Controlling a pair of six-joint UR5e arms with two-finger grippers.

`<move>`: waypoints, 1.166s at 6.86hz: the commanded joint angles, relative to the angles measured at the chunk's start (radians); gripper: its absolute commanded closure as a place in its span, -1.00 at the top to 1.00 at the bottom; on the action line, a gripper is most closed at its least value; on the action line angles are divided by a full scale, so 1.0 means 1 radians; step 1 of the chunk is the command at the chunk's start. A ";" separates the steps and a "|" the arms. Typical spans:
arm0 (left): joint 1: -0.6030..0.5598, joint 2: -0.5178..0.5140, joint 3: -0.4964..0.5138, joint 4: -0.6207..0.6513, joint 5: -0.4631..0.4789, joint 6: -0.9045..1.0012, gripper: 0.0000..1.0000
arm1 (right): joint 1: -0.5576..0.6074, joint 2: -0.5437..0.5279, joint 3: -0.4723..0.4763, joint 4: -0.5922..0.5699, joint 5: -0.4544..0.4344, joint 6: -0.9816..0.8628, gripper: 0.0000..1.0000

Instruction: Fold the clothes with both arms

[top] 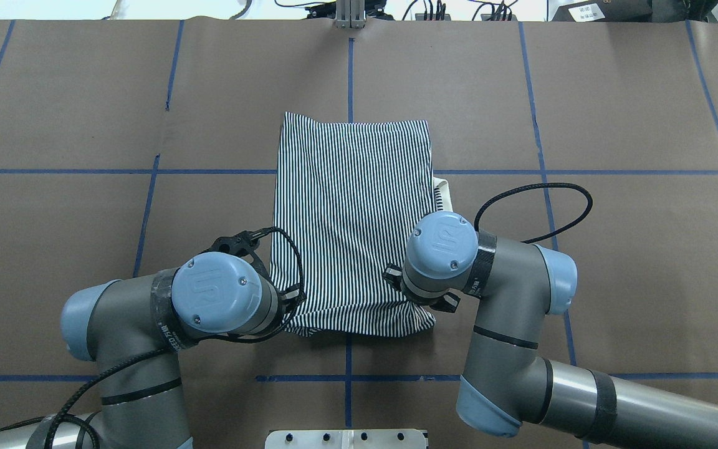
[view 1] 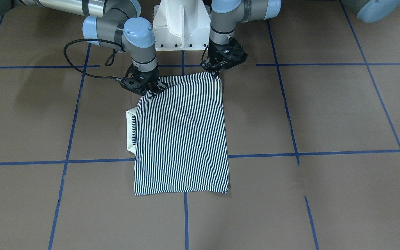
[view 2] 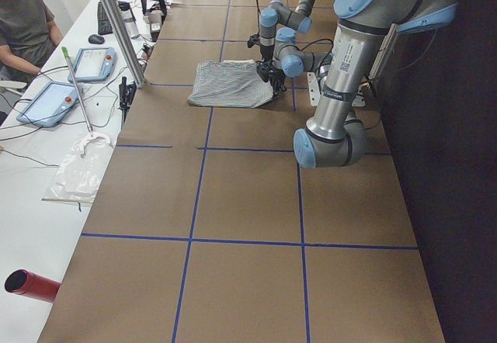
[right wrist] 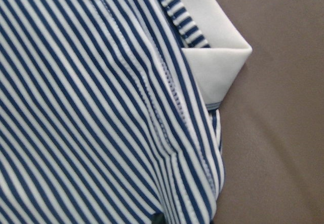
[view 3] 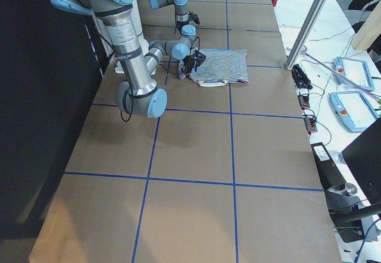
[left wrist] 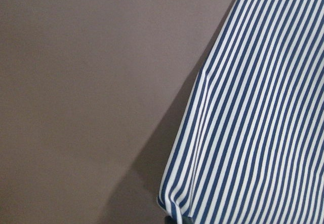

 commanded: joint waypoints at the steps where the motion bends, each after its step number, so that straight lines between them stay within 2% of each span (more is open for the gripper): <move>1: 0.001 0.000 0.000 0.000 0.000 0.000 -1.00 | 0.003 0.011 0.001 0.001 -0.001 -0.003 -1.00; 3: 0.003 0.001 -0.029 0.008 -0.002 0.000 -1.00 | 0.003 0.011 0.028 0.006 -0.002 0.002 -1.00; 6: 0.098 0.009 -0.200 0.129 -0.002 -0.017 -1.00 | -0.018 -0.037 0.160 0.006 0.010 0.008 -1.00; 8: 0.133 0.009 -0.207 0.129 -0.003 -0.043 -1.00 | -0.040 -0.061 0.208 0.006 0.025 0.012 -1.00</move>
